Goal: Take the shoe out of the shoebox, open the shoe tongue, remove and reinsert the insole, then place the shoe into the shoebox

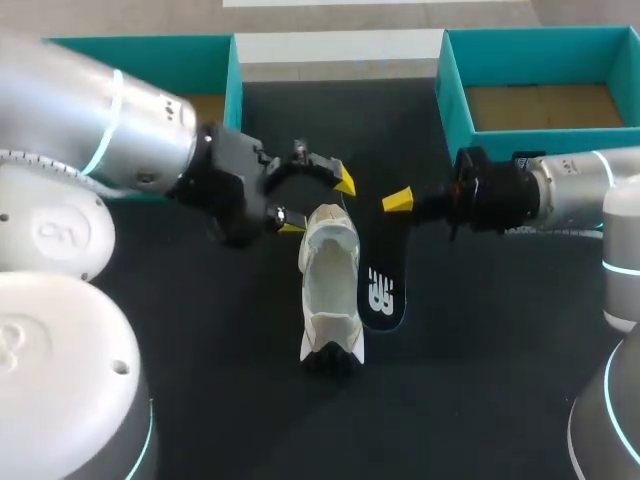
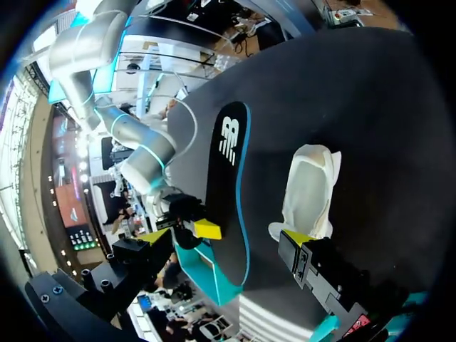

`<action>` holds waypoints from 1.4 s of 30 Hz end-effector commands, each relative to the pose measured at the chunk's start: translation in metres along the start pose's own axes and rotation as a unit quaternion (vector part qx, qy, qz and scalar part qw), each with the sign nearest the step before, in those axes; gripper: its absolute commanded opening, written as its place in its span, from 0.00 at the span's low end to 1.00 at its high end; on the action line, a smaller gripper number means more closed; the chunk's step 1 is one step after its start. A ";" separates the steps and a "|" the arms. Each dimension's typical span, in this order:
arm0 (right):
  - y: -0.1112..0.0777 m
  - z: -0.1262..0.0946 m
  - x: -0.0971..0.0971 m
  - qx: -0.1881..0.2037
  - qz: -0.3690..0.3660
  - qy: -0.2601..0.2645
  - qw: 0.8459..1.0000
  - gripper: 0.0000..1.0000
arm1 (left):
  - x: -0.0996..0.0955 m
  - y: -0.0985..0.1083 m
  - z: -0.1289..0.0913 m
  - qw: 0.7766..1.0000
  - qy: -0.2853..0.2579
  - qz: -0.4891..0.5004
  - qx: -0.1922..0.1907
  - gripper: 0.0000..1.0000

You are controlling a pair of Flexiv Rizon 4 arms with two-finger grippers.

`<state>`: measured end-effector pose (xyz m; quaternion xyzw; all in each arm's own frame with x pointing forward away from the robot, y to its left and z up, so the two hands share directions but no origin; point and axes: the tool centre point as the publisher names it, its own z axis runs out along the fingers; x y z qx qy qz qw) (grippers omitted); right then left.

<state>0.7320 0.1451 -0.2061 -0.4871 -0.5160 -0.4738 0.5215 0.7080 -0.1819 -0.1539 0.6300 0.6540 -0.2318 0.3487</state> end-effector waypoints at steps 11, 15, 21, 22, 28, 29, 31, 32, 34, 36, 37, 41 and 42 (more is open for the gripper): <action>0.005 0.006 -0.002 0.016 0.004 -0.009 1.000 0.00 | -0.023 0.007 -0.004 0.990 0.139 -0.035 -0.001 1.00; 0.005 0.007 -0.002 0.019 0.005 -0.011 1.000 0.00 | -0.028 0.008 -0.001 0.979 0.196 -0.051 0.017 1.00; 0.005 0.007 -0.002 0.021 0.006 -0.015 1.000 0.00 | -0.026 0.007 0.008 0.963 0.262 -0.056 0.043 1.00; 0.005 0.007 -0.002 0.022 0.006 -0.016 1.000 0.00 | -0.025 0.006 0.009 0.960 0.271 -0.064 0.039 1.00; 0.007 0.009 -0.003 0.029 0.010 -0.022 0.999 0.00 | -0.025 0.005 0.016 0.945 0.319 -0.057 0.050 1.00; 0.007 0.009 -0.004 0.031 0.011 -0.023 0.999 0.00 | -0.026 0.004 0.017 0.942 0.326 -0.056 0.050 1.00; 0.007 0.010 -0.005 0.033 0.013 -0.025 0.999 0.00 | -0.027 0.004 0.020 0.938 0.339 -0.046 0.054 1.00; 0.007 0.010 -0.005 0.034 0.014 -0.025 0.999 0.00 | -0.028 0.003 0.020 0.936 0.343 -0.048 0.055 1.00; 0.008 0.011 -0.006 0.036 0.016 -0.028 0.999 0.00 | -0.029 0.002 0.022 0.935 0.347 -0.044 0.063 1.00; 0.008 0.011 -0.006 0.036 0.016 -0.029 0.999 0.00 | -0.030 0.001 0.022 0.932 0.354 -0.041 0.067 1.00; 0.008 0.011 -0.006 0.036 0.016 -0.029 0.999 0.00 | -0.031 0.001 0.022 0.930 0.360 -0.038 0.069 1.00; 0.009 0.010 -0.006 0.037 0.016 -0.031 0.999 0.00 | -0.030 0.000 0.022 0.928 0.365 -0.036 0.067 1.00; 0.009 0.010 -0.006 0.037 0.016 -0.031 0.999 0.00 | -0.029 0.001 0.021 0.928 0.365 -0.035 0.066 1.00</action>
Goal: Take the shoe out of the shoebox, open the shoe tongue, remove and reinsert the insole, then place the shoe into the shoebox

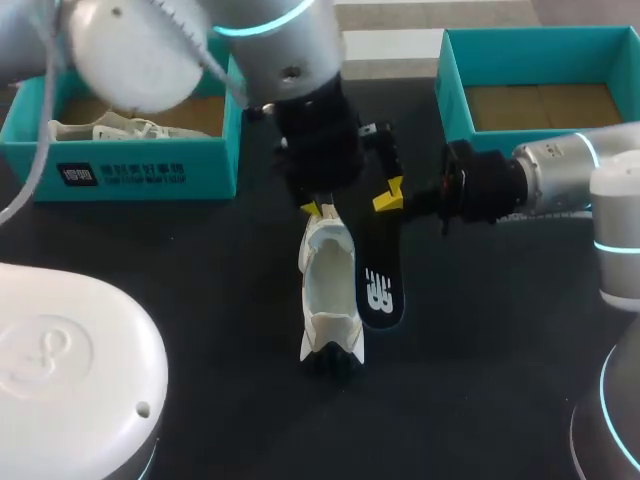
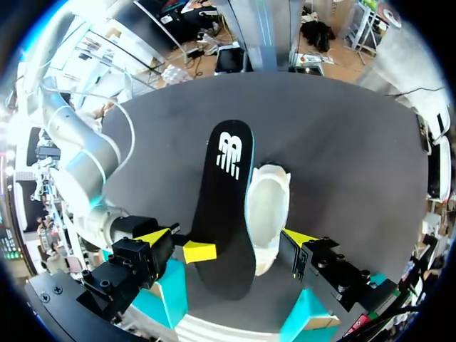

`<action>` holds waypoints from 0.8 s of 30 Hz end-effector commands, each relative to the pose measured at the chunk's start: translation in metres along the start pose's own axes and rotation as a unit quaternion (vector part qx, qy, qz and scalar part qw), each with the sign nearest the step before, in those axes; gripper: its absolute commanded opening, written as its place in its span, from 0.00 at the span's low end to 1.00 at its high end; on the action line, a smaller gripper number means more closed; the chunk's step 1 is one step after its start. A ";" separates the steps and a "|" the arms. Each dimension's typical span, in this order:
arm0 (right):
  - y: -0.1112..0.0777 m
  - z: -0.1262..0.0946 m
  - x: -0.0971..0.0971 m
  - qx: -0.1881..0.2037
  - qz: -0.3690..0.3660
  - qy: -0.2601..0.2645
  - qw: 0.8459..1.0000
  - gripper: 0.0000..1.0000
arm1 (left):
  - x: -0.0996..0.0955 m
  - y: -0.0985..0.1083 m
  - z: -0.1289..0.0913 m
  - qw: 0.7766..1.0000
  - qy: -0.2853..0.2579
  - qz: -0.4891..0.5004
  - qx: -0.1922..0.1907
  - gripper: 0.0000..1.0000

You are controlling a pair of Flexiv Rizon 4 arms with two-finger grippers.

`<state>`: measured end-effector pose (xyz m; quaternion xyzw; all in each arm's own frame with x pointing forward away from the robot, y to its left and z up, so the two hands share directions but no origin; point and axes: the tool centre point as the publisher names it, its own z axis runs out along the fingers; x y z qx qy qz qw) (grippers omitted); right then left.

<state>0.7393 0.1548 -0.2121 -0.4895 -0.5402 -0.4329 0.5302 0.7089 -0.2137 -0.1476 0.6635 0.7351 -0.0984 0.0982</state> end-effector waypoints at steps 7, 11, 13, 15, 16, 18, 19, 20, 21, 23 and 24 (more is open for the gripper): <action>0.003 0.001 -0.001 0.004 0.002 -0.002 1.000 0.00 | -0.005 0.002 -0.001 0.996 0.084 0.000 -0.003 1.00; 0.004 0.000 0.000 0.005 0.001 -0.004 1.000 0.00 | -0.005 0.002 0.000 0.997 0.080 0.000 -0.004 1.00; 0.004 0.000 0.001 0.006 0.001 -0.005 1.000 0.00 | -0.006 0.003 0.001 0.997 0.078 0.002 -0.004 1.00; 0.004 0.000 0.001 0.006 0.002 -0.005 1.000 0.00 | -0.006 0.003 0.002 0.997 0.077 0.001 -0.003 1.00; 0.004 0.000 0.001 0.007 0.002 -0.005 1.000 0.00 | -0.006 0.003 0.002 0.997 0.076 0.001 -0.002 1.00; 0.004 0.000 0.001 0.007 0.002 -0.005 1.000 0.00 | -0.006 0.003 0.003 0.997 0.075 0.001 -0.002 1.00; 0.004 0.000 0.001 0.007 0.002 -0.005 1.000 0.00 | -0.006 0.003 0.003 0.997 0.074 0.000 -0.002 1.00; 0.004 0.000 0.001 0.007 0.002 -0.005 1.000 0.00 | -0.006 0.002 0.003 0.997 0.074 0.000 -0.002 1.00; 0.004 0.000 0.001 0.006 0.002 -0.005 1.000 0.00 | -0.006 0.002 0.003 0.997 0.074 0.000 -0.002 1.00; 0.004 0.000 0.002 0.006 0.002 -0.005 1.000 0.00 | -0.005 0.002 0.003 0.997 0.073 -0.001 -0.003 1.00; 0.004 0.000 0.002 0.006 0.002 -0.006 1.000 0.00 | -0.004 0.002 0.003 0.997 0.072 -0.002 -0.003 1.00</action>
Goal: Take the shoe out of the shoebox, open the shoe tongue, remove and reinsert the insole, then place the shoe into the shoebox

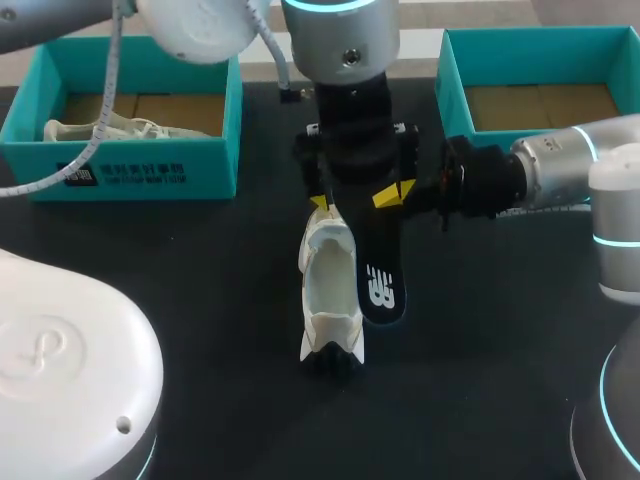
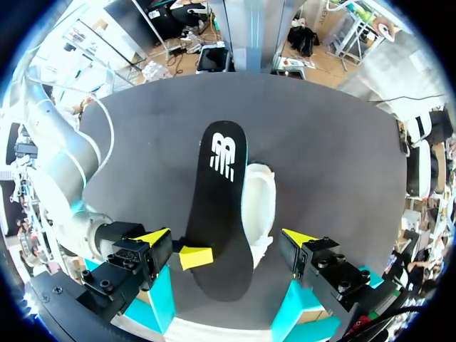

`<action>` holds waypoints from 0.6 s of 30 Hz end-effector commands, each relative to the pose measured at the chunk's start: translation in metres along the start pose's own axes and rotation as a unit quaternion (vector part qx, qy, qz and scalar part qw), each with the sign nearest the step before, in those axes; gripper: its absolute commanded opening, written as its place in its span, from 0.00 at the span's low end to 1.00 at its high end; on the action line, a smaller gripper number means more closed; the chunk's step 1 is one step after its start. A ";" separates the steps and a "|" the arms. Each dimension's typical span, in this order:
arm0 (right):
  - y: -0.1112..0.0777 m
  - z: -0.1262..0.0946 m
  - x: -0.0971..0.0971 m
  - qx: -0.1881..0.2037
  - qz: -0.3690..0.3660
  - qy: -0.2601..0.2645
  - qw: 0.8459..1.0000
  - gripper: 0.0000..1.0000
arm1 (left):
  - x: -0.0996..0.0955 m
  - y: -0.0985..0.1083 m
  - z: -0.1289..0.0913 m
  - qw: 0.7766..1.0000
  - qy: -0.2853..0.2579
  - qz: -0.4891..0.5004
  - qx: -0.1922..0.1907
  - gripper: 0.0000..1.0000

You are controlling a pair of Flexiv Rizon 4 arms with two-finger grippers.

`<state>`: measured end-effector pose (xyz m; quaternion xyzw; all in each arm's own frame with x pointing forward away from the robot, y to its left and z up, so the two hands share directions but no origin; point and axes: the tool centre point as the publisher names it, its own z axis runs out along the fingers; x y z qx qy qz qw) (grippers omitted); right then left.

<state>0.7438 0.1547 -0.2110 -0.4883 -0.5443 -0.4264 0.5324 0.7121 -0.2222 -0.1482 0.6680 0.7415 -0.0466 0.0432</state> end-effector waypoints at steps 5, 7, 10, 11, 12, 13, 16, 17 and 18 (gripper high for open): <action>-0.001 0.001 0.001 -0.001 0.000 -0.002 1.000 0.00 | 0.005 0.000 0.001 1.000 -0.005 -0.002 -0.001 1.00; -0.001 0.001 0.002 0.000 0.000 -0.003 1.000 0.00 | 0.006 0.000 0.001 1.000 -0.006 -0.003 -0.001 1.00; -0.001 0.001 0.002 0.001 0.000 -0.004 1.000 0.00 | 0.007 -0.001 0.001 1.000 -0.020 -0.004 -0.008 1.00; -0.001 0.000 0.002 0.001 0.000 -0.004 1.000 0.00 | 0.009 -0.001 0.000 0.999 -0.043 -0.012 -0.014 1.00; -0.001 0.000 0.003 0.001 0.001 -0.004 1.000 0.00 | 0.011 0.000 -0.001 0.998 -0.053 -0.010 -0.026 1.00; -0.001 0.000 0.003 0.001 0.001 -0.004 1.000 0.00 | 0.013 0.001 -0.003 0.995 -0.086 -0.022 -0.034 1.00; -0.002 -0.001 0.003 0.001 0.002 -0.005 1.000 0.00 | 0.020 0.002 -0.005 0.981 -0.182 -0.022 -0.057 1.00; -0.002 -0.002 0.004 0.001 0.002 -0.005 1.000 0.00 | 0.022 0.002 -0.005 0.980 -0.194 -0.013 -0.046 1.00; -0.002 -0.002 0.004 0.001 0.002 -0.005 1.000 0.00 | 0.024 0.003 -0.004 0.974 -0.219 -0.011 -0.051 1.00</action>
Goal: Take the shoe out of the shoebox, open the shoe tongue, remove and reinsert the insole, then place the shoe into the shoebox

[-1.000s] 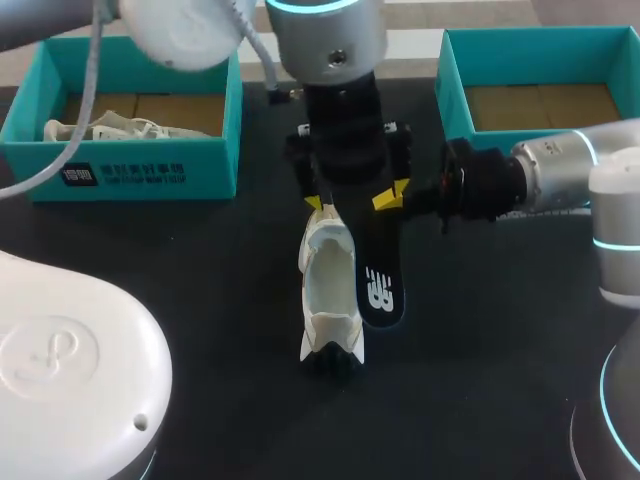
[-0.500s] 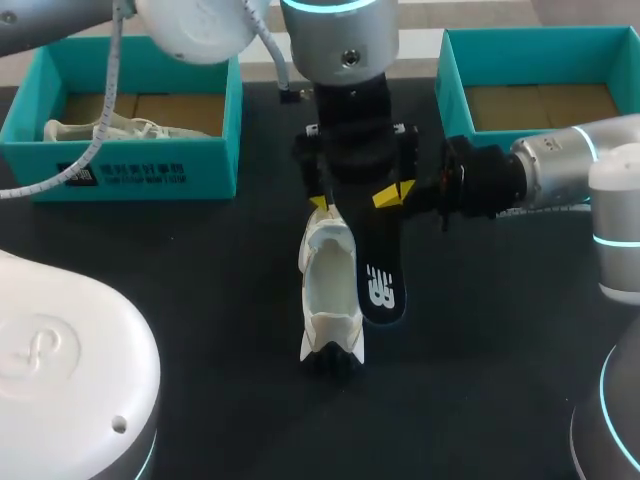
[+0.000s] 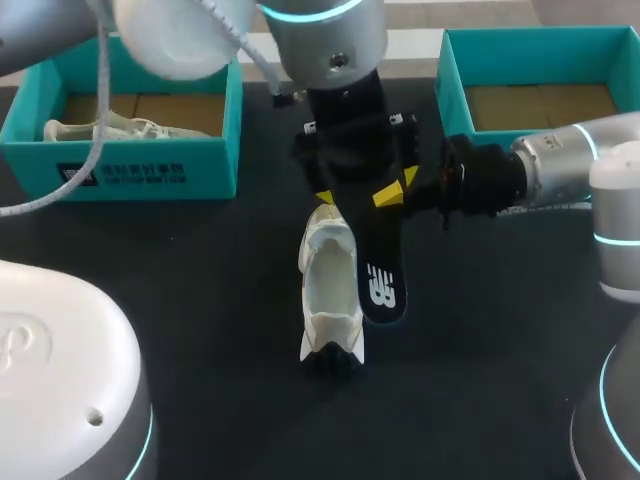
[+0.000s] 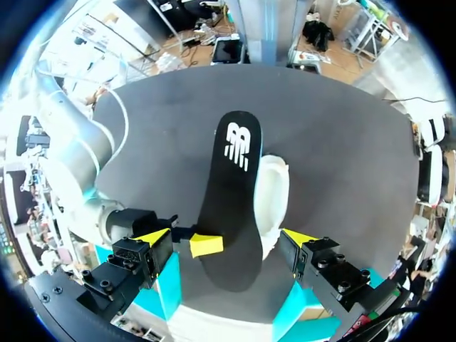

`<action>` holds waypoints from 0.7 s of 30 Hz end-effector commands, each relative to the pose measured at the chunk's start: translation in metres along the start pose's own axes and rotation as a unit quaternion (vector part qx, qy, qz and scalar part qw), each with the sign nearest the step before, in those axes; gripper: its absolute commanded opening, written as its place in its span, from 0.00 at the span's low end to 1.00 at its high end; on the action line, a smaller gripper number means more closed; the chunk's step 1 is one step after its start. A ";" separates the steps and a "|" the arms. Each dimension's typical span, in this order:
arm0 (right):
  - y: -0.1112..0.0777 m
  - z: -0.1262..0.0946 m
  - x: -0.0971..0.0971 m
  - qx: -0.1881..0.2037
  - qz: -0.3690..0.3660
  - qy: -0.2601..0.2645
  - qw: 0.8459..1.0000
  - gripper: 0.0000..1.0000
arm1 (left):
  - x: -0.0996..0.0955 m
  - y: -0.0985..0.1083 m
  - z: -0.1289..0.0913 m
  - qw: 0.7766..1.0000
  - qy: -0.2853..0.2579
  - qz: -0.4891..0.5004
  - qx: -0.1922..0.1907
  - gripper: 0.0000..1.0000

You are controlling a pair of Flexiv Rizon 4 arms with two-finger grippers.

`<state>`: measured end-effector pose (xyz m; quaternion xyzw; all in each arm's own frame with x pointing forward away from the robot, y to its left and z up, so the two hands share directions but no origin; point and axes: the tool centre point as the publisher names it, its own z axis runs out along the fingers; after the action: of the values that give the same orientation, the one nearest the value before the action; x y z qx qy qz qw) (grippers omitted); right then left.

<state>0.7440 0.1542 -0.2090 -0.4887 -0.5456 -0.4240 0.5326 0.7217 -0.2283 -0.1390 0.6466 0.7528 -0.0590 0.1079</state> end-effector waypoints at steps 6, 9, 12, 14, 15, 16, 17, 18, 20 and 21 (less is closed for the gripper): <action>-0.003 -0.005 0.004 0.001 0.003 -0.006 1.000 0.00 | 0.049 -0.001 -0.001 0.962 -0.272 0.000 -0.001 1.00; -0.004 -0.006 0.004 -0.001 0.005 -0.007 1.000 0.00 | 0.056 0.000 -0.004 0.942 -0.335 0.007 0.002 1.00; -0.005 -0.006 0.004 -0.003 0.006 -0.007 1.000 0.00 | 0.061 -0.004 -0.004 0.926 -0.377 0.021 0.001 1.00; -0.006 -0.007 0.004 -0.004 0.006 -0.007 1.000 0.00 | 0.064 -0.007 -0.005 0.912 -0.408 0.027 0.000 1.00; -0.006 -0.007 0.004 -0.004 0.007 -0.007 1.000 0.00 | 0.065 -0.008 -0.004 0.908 -0.419 0.025 0.003 1.00; -0.006 -0.007 0.004 -0.004 0.007 -0.007 1.000 0.00 | 0.067 -0.008 -0.004 0.900 -0.435 0.030 0.000 1.00; -0.006 -0.007 0.004 -0.005 0.007 -0.007 1.000 0.00 | 0.069 -0.009 -0.003 0.891 -0.453 0.031 -0.001 1.00; -0.006 -0.007 0.004 -0.005 0.008 -0.007 1.000 0.00 | 0.071 -0.009 -0.002 0.886 -0.463 0.032 0.002 1.00; -0.007 -0.007 0.005 -0.004 0.009 -0.007 1.000 0.00 | 0.074 -0.011 -0.001 0.869 -0.493 0.048 0.002 1.00; -0.007 -0.007 0.005 -0.004 0.009 -0.007 1.000 0.00 | 0.076 -0.011 0.001 0.863 -0.502 0.052 0.002 1.00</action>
<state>0.7408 0.1467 -0.2051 -0.4959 -0.5427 -0.4192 0.5327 0.7076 -0.1853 -0.1410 0.6471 0.7041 -0.1672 0.2399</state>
